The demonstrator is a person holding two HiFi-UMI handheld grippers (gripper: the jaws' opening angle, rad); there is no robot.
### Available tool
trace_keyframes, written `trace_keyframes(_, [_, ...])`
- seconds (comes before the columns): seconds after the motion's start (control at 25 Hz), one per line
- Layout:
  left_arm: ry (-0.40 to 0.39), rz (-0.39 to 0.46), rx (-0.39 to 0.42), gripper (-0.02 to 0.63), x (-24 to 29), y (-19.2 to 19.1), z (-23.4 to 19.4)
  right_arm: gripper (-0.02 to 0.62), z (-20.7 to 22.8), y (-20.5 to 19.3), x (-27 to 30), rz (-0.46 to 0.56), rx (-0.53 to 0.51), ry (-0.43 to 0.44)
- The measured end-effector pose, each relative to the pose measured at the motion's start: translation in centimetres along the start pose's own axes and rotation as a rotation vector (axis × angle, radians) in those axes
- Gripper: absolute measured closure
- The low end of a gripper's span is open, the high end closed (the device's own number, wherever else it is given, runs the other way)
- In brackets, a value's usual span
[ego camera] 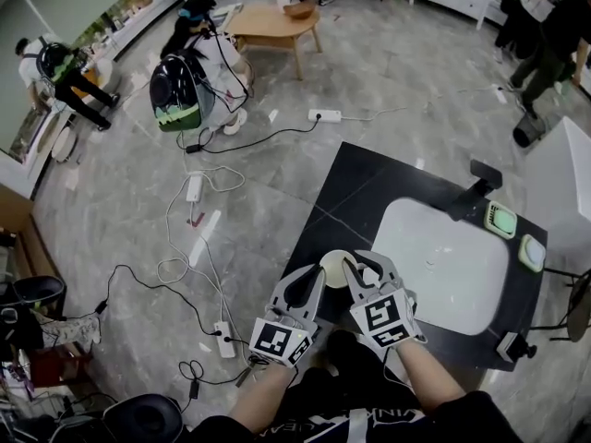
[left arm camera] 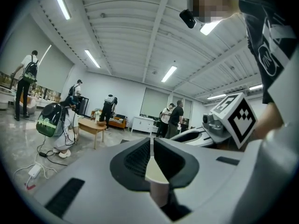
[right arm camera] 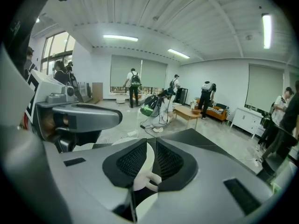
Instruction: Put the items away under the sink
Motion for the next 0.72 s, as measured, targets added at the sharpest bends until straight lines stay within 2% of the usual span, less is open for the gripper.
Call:
trace_keyframes(0.4, [0.068,-0.029,0.005,0.594,-0.5,-0.5,-1.4,0.518,0.8,-1.1,3.8,-0.248,-0.028,0.141])
trace_keyframes(0.72, [0.101,-0.030,0.002,0.594,-1.0,0.1,-1.8,0.520,0.5,-1.8,4.8,-0.356,-0.042,0.167])
Point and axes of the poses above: the fingertips, and each gripper's own axes: x forward along the fingers, z to its right, y out of its top, the point moved 6 cm from there along -x, backward along the fingers, and after that the axes turned 7 degrees about x, right-handed, at the moved point
